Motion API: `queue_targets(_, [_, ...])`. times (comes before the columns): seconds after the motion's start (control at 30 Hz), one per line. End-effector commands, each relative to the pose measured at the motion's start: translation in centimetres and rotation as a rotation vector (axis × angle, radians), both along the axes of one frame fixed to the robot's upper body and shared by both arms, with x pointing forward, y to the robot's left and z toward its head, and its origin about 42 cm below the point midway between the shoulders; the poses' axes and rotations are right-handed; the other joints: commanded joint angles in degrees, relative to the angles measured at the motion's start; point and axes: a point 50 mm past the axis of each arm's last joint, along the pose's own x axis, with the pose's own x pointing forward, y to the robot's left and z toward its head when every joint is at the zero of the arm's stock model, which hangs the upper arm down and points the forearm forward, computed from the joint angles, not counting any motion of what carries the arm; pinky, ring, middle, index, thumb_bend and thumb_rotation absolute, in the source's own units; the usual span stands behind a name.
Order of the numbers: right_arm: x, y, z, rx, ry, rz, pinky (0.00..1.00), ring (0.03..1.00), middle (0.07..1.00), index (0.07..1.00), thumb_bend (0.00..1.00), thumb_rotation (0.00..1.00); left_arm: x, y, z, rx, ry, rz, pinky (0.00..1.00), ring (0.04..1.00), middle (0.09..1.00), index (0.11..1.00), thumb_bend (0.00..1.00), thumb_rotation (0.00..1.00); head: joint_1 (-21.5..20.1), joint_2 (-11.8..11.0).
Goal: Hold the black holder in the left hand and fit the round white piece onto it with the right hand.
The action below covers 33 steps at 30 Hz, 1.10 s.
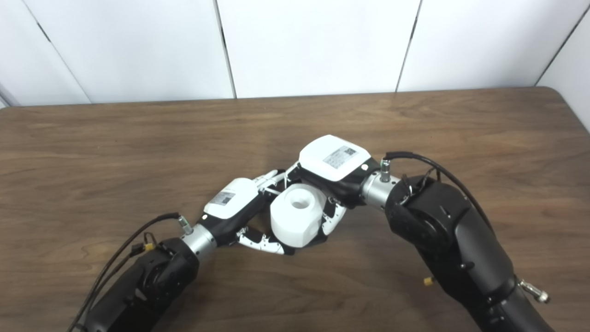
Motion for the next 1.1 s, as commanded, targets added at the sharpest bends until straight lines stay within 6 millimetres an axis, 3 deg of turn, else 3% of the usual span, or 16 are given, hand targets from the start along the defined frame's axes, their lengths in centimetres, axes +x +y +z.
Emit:
queue_targets(0.0, [0.8, -0.4, 1.1, -0.001, -0.059, -0.013, 0.71, 0.719, 0.657, 0.481, 0.53, 0.14, -1.7, 0.3, -2.9, 0.124, 0.145, -0.031, 0.93, 0.992, 0.964, 0.487, 0.52, 0.07, 0.17, 0.08])
queue_targets(0.6, [1.6, -0.6, 0.6, 0.0, -0.034, -0.037, 0.7, 0.69, 0.662, 0.489, 0.52, 0.15, -1.8, 0.4, -2.8, 0.129, 0.155, -0.027, 0.94, 0.994, 0.964, 0.487, 0.52, 0.07, 0.23, 0.65])
queue_targets(0.63, [1.5, -0.6, 0.7, -0.002, -0.028, -0.038, 0.7, 0.693, 0.673, 0.582, 0.72, 0.2, -1.8, 0.3, -2.8, 0.129, 0.153, -0.027, 0.94, 0.993, 0.963, 0.487, 0.52, 0.07, 0.23, 0.65])
queue_targets(0.67, [1.5, -0.7, 0.7, -0.007, -0.02, -0.039, 0.7, 0.694, 0.678, 0.63, 0.82, 0.23, -1.7, 0.4, -2.8, 0.129, 0.153, -0.026, 0.94, 0.992, 0.962, 0.487, 0.52, 0.07, 0.1, 0.54])
queue_targets(0.7, [1.4, -0.8, 0.8, -0.011, -0.013, -0.042, 0.69, 0.71, 0.724, 0.751, 0.91, 0.27, -1.7, 0.4, -2.9, 0.13, 0.157, -0.025, 0.94, 0.992, 0.962, 0.487, 0.52, 0.07, 0.1, 0.54])
queue_targets(0.73, [1.4, -0.8, 0.8, -0.012, -0.008, -0.044, 0.69, 0.721, 0.753, 0.813, 0.94, 0.29, -1.7, 0.4, -2.9, 0.13, 0.159, -0.024, 0.95, 0.995, 0.964, 0.487, 0.52, 0.07, 0.1, 0.54])
queue_targets(0.83, [1.2, -0.9, 1.1, -0.019, -0.008, -0.049, 0.69, 0.737, 0.797, 0.909, 0.97, 0.29, -1.7, 0.4, -2.9, 0.131, 0.159, -0.024, 0.95, 0.995, 0.963, 0.487, 0.52, 0.07, 0.01, 0.51])
queue_targets(1.07, [1.2, -1.2, 1.4, -0.002, -0.025, -0.045, 0.68, 0.738, 0.795, 0.956, 0.97, 0.27, -1.6, 0.4, -2.9, 0.133, 0.159, -0.027, 0.93, 0.993, 0.964, 0.487, 0.52, 0.07, 0.03, 0.57])
